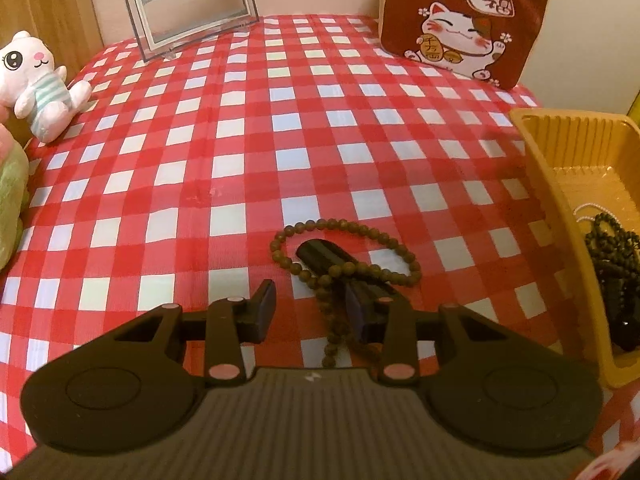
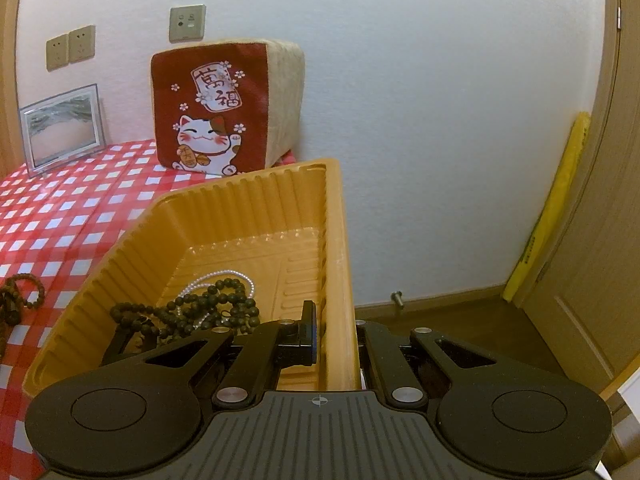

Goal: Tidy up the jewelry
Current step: 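Move the left tool to the remaining bead necklace and grasp it, then lift the bead necklace with the left tool over the orange tray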

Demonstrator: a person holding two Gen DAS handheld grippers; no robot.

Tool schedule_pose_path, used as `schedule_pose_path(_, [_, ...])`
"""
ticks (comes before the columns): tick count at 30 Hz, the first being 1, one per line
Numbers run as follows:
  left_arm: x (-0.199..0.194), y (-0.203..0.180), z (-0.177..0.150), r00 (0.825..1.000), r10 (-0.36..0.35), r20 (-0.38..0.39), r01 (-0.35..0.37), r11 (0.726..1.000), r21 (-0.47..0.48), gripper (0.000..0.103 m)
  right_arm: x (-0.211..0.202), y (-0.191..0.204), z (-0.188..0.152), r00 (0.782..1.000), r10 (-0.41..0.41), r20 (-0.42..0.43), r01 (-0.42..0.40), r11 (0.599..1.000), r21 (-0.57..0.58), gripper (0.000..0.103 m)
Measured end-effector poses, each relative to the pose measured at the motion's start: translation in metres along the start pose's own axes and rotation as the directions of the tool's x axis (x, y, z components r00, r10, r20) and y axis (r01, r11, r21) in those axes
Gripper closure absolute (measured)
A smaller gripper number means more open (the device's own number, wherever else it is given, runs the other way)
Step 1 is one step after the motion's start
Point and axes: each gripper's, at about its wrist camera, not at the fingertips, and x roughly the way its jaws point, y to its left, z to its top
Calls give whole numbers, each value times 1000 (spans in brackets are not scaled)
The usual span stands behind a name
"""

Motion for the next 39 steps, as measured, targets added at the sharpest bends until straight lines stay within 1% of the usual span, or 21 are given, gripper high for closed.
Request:
schedule_pose_path(3, [4, 2, 1, 1000, -1, -10, 1, 1000, -2, 69, 0, 0, 0, 1000, -1, 0, 1, 1000, -1, 99])
schedule_pose_path(7, [9, 2, 1, 1000, -3, -20, 3, 1000, -4, 74, 1, -1, 1, 1000, -2, -2, 2, 1000, -1, 99])
schedule_pose_path(9, [10, 2, 0, 1000, -14, -18, 14, 1000, -7, 79, 1, 0, 1, 1000, -2, -1, 2, 1000, 0, 99])
schedule_pose_path(11, [11, 2, 0, 999, -27, -18, 27, 1000, -8, 90, 1, -1, 1, 1000, -2, -2, 2, 1000, 0, 99])
schedule_pose_path(13, [11, 2, 0, 999, -37, -14, 37, 999, -12, 96, 2, -1, 1, 1000, -2, -3, 2, 1000, 0, 99])
schedule_pose_path(19, [5, 7, 4, 998, -56, 17, 56, 997, -51, 97, 1, 0, 1, 1000, -2, -2, 2, 1000, 0, 99])
schedule_pose_path(28, [-23, 19, 26, 990, -71, 119, 84, 991, -109, 97, 1, 0, 1, 1000, 0, 0, 0, 1000, -2, 99])
schedule_pose_path(39, [-76, 29, 47, 963, -73, 259, 106, 987, -117, 97, -3, 2, 2, 1000, 7, 11, -7, 1000, -5, 99])
